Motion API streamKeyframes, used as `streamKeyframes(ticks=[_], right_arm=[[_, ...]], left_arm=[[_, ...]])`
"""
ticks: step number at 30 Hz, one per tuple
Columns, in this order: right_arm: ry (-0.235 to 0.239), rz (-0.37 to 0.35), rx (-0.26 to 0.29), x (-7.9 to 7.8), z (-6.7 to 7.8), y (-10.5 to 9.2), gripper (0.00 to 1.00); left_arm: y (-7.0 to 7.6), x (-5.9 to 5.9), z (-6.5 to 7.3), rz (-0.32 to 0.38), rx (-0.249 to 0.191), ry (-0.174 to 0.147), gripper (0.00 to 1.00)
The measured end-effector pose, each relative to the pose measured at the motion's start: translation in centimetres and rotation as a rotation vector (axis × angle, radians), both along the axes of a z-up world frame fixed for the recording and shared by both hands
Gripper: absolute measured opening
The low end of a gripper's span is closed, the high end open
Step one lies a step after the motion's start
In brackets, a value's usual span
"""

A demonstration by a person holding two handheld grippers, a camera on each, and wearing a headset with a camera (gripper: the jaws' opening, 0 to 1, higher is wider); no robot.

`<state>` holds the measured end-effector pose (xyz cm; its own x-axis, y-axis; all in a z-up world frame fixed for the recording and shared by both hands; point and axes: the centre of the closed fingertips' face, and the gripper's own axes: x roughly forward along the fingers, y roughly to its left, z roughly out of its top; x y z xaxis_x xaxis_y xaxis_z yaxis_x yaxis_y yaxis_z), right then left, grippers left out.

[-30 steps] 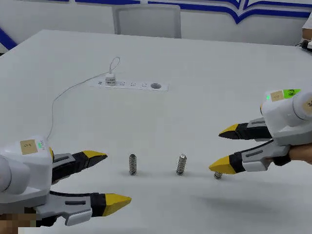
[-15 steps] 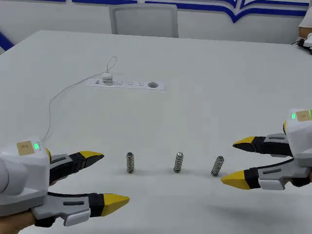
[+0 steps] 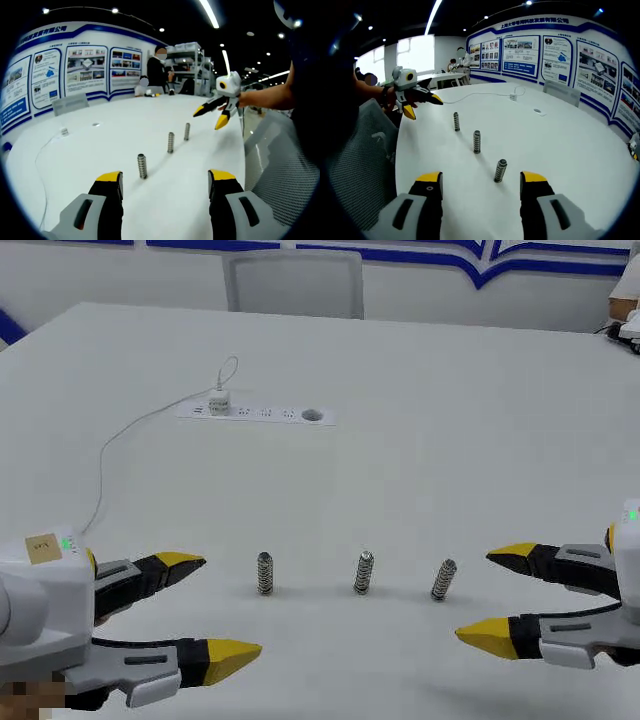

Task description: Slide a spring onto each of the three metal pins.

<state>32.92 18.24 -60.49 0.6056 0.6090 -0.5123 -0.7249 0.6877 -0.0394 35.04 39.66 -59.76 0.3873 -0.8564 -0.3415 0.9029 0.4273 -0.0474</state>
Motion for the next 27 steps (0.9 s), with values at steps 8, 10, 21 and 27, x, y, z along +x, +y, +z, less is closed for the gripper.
streamKeyframes(ticks=[8,10,21,27], right_arm=[[-0.007,-0.031,0.014,-0.72,-0.22,-0.48,0.65],[-0.016,-0.039,0.023,-0.78,-0.06,-0.51,0.65],[-0.031,-0.079,0.050,-0.98,0.14,-0.76,0.66],[-0.042,-0.085,0.055,-1.03,0.52,-0.95,0.66]], left_arm=[[-0.07,-0.19,-0.34,0.008,-0.007,0.009,0.72],[-0.09,-0.29,-0.35,0.009,-0.009,0.011,0.72],[0.32,-0.54,-0.51,0.026,-0.017,0.019,0.73],[0.38,-0.70,-0.48,0.030,-0.021,0.020,0.73]])
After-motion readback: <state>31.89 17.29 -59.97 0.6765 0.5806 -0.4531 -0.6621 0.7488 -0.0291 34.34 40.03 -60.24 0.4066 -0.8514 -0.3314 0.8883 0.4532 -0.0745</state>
